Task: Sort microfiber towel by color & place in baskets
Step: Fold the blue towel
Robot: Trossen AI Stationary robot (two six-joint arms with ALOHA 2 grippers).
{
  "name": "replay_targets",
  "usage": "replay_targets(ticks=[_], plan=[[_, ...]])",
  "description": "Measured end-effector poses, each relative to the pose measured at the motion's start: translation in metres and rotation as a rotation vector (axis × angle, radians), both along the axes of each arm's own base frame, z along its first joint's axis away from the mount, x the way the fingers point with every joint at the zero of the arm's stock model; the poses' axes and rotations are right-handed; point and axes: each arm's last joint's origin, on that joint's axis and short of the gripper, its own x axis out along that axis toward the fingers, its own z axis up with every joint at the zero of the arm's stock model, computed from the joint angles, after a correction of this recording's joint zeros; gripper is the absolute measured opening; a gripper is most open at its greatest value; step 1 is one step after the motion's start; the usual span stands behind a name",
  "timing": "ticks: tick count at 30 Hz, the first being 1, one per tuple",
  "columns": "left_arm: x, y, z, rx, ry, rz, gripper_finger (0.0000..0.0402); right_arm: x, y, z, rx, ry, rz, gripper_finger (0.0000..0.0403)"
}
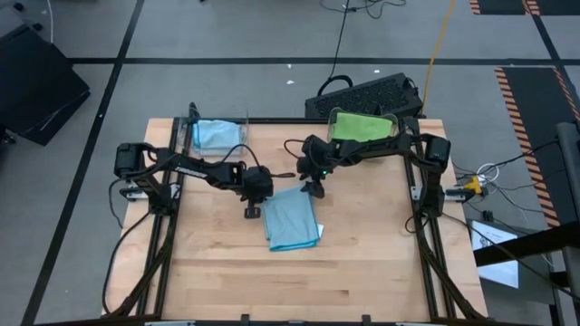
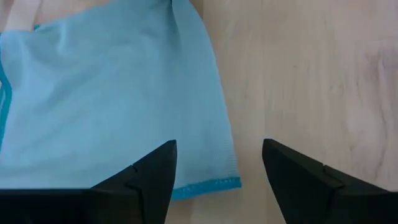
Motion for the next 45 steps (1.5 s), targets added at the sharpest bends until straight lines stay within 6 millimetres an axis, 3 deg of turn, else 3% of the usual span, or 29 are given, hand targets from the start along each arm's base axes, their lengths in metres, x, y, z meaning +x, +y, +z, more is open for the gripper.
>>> replay_targets(ticks=[7, 12, 16, 24, 27, 31, 40, 45], plan=[[0.002, -0.003, 0.000, 0.025, -0.014, 0.007, 0.0023, 0.001, 0.002, -0.010, -0.030, 0.029, 0.026, 0.0228], [0.002, -0.004, 0.000, 0.024, -0.017, 0.014, 0.0011, 0.005, 0.007, -0.022, -0.030, 0.041, 0.048, 0.0215], [0.002, -0.004, 0.001, 0.031, -0.018, 0.016, 0.0011, 0.008, 0.010, -0.026, -0.073, 0.058, 0.044, 0.0168], [0.004, -0.003, 0.001, 0.053, -0.029, 0.054, 0.0012, 0.008, 0.011, -0.029, -0.098, 0.080, 0.024, 0.0017], [0.004, -0.002, 0.003, 0.069, -0.043, 0.135, 0.0007, 0.007, 0.011, -0.026, -0.073, 0.087, -0.010, 0.0011], [0.004, -0.001, 0.017, 0.125, -0.078, 0.198, 0.0008, 0.000, 0.015, -0.010, -0.031, 0.096, -0.031, 0.0005], [0.000, -0.013, 0.090, 0.222, -0.346, 0.252, 0.0010, -0.021, 0.020, 0.071, -0.036, -0.047, -0.149, 0.0003], [-0.007, -0.010, 0.114, 0.307, -0.441, 0.321, 0.0006, -0.031, 0.013, 0.106, -0.074, -0.169, -0.287, 0.0002]])
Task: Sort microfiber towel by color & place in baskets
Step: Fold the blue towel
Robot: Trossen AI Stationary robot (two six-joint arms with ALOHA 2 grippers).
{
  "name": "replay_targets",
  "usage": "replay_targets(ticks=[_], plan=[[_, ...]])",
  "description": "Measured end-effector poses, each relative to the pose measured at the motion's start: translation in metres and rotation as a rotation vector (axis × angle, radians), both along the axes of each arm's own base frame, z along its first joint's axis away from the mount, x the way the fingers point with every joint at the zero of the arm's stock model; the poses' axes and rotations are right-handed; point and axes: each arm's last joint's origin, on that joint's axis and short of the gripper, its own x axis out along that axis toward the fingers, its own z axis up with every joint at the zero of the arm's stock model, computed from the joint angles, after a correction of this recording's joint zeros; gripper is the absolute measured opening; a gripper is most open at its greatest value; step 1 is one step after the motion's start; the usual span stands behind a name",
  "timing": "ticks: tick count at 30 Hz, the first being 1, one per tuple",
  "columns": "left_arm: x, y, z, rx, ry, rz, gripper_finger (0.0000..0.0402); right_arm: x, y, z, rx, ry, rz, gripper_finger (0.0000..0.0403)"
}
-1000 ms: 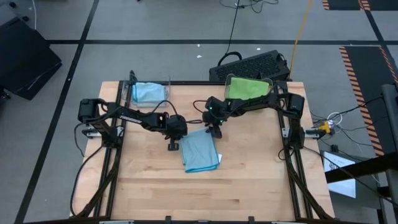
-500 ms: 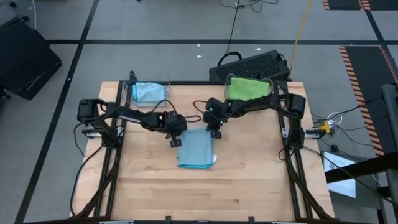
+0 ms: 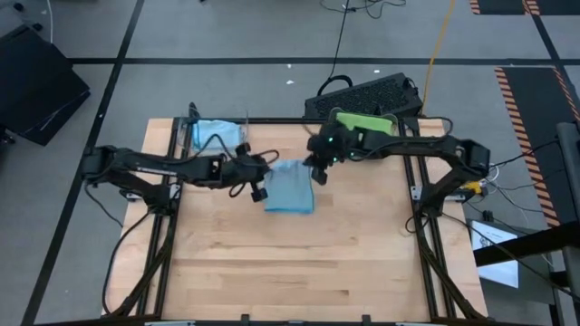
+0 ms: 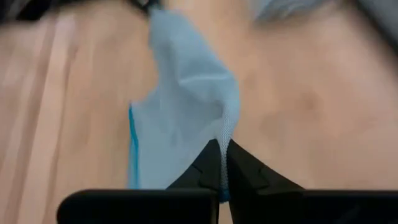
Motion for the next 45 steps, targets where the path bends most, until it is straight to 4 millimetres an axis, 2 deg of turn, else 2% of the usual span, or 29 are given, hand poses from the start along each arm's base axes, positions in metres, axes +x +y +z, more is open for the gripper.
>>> replay_targets(ticks=[3, 5, 7, 12, 18, 27, 36, 40, 45], plan=[[0.002, 0.009, 0.012, 0.047, -0.088, 0.042, 0.0011, -0.005, -0.008, 0.014, -0.011, -0.069, -0.084, 0.0001], [-0.003, 0.015, 0.014, 0.064, -0.085, 0.056, 0.0013, -0.008, -0.015, 0.022, -0.011, -0.118, -0.133, 0.0001], [0.001, 0.020, 0.022, 0.077, -0.161, 0.072, 0.0010, -0.011, -0.021, 0.026, -0.014, -0.140, -0.158, 0.0001], [-0.008, 0.020, 0.029, 0.038, -0.185, 0.095, 0.0009, -0.017, -0.024, 0.031, 0.017, -0.151, -0.193, 0.0001], [-0.015, -0.003, 0.015, -0.124, -0.060, 0.029, 0.0007, -0.018, 0.001, 0.023, 0.127, -0.042, -0.066, 0.0001], [-0.013, -0.050, 0.003, -0.314, -0.005, -0.114, 0.0008, -0.017, 0.056, -0.009, 0.317, 0.057, 0.115, 0.0000], [-0.010, -0.085, -0.013, -0.399, 0.042, -0.151, 0.0013, -0.022, 0.095, -0.039, 0.428, 0.072, 0.134, 0.0002], [-0.002, -0.095, -0.026, -0.407, 0.068, -0.156, 0.0006, -0.026, 0.107, -0.052, 0.468, 0.044, 0.138, 0.0002], [0.005, -0.098, -0.038, -0.378, 0.075, -0.133, 0.0020, -0.030, 0.106, -0.060, 0.454, 0.045, 0.068, 0.0003]])
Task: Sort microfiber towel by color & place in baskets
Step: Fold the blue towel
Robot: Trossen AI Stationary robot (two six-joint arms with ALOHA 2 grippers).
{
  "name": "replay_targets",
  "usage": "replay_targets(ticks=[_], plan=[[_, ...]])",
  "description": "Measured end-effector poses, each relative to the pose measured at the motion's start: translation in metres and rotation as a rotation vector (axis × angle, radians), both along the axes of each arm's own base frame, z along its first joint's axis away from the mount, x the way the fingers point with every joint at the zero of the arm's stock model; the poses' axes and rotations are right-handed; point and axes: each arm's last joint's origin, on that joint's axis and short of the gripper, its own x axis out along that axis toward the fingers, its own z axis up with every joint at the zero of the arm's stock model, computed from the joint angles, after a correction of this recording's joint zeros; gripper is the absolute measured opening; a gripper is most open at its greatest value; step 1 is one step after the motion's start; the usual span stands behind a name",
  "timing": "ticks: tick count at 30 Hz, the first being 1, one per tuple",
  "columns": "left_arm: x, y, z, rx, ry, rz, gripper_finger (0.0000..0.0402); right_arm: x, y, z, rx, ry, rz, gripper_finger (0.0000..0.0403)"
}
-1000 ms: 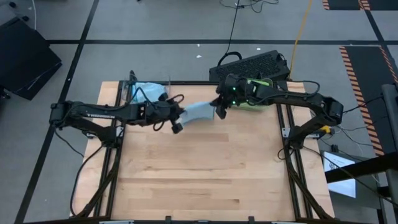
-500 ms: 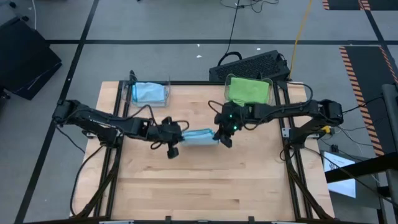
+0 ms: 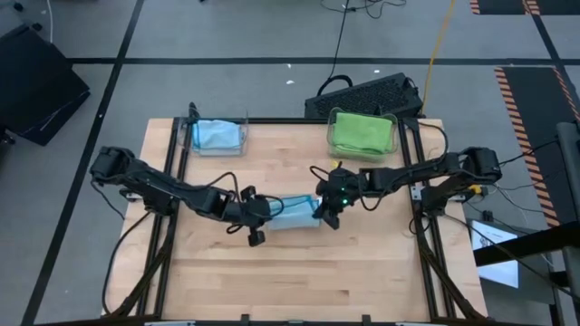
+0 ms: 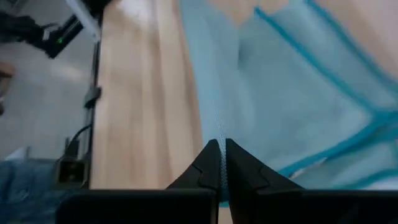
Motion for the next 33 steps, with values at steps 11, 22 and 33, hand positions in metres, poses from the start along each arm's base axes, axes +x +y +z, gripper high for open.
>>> replay_targets(ticks=[11, 22, 33], plan=[[0.005, 0.017, -0.013, 0.068, 0.056, 0.119, 0.0016, 0.007, -0.033, -0.023, -0.097, 0.014, -0.101, 0.0003], [0.012, 0.041, -0.025, 0.078, 0.104, 0.189, 0.0007, 0.007, -0.060, -0.030, -0.125, 0.010, -0.160, 0.0004], [0.002, 0.031, -0.006, -0.016, 0.056, 0.182, 0.0007, 0.006, -0.051, -0.018, 0.011, -0.035, -0.039, 0.0004]])
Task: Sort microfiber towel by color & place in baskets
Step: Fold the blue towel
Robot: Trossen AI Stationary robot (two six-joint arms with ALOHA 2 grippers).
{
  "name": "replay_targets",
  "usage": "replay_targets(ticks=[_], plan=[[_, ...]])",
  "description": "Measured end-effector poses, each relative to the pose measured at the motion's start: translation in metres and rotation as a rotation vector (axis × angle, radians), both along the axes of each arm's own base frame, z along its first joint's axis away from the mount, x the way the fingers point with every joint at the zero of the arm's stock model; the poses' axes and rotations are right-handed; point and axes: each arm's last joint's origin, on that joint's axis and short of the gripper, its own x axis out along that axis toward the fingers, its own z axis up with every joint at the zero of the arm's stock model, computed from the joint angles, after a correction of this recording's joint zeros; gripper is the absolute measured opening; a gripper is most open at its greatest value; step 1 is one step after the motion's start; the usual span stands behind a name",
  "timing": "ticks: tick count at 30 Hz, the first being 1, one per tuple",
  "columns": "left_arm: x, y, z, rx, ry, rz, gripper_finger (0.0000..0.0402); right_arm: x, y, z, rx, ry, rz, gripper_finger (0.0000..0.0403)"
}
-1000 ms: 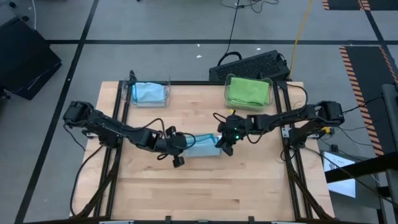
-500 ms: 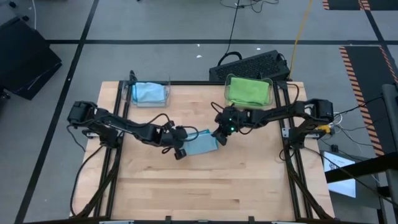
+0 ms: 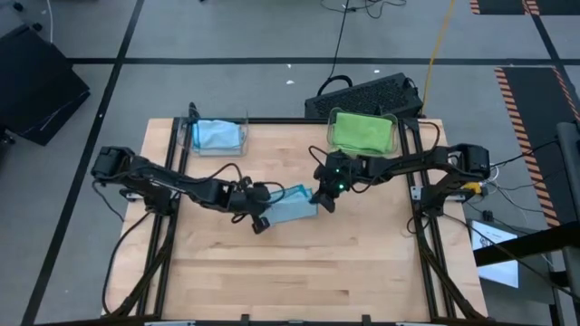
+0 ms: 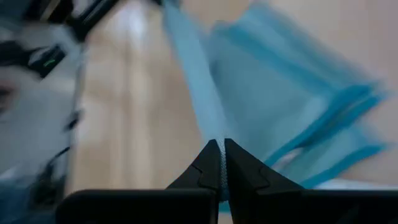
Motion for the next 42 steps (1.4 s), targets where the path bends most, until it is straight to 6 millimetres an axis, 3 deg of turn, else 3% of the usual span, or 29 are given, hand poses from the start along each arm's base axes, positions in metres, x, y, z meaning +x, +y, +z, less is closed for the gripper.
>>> replay_targets(ticks=[4, 8, 13, 22, 34, 37, 42], plan=[[-0.006, -0.020, 0.011, -0.082, -0.054, -0.050, 0.0013, -0.003, 0.015, 0.004, 0.161, 0.020, 0.137, 0.0004], [-0.003, -0.046, 0.019, -0.247, -0.142, -0.212, 0.0006, 0.000, 0.039, 0.011, 0.362, 0.011, 0.300, 0.0004], [-0.004, -0.061, 0.028, -0.258, -0.228, -0.224, 0.0013, 0.003, 0.054, 0.015, 0.398, -0.003, 0.325, 0.0004], [-0.003, -0.050, 0.013, -0.184, -0.126, -0.185, 0.0013, -0.001, 0.045, 0.006, 0.308, 0.082, 0.178, 0.0004], [0.006, -0.055, 0.010, -0.242, -0.158, -0.286, 0.0014, -0.002, 0.072, 0.006, 0.383, 0.159, 0.190, 0.0004], [0.005, -0.044, 0.018, -0.198, -0.190, -0.263, 0.0011, -0.002, 0.063, 0.007, 0.370, 0.157, 0.110, 0.0004], [0.002, -0.014, 0.036, -0.082, -0.259, -0.154, 0.0010, -0.004, 0.029, 0.017, 0.310, 0.086, -0.039, 0.0003]])
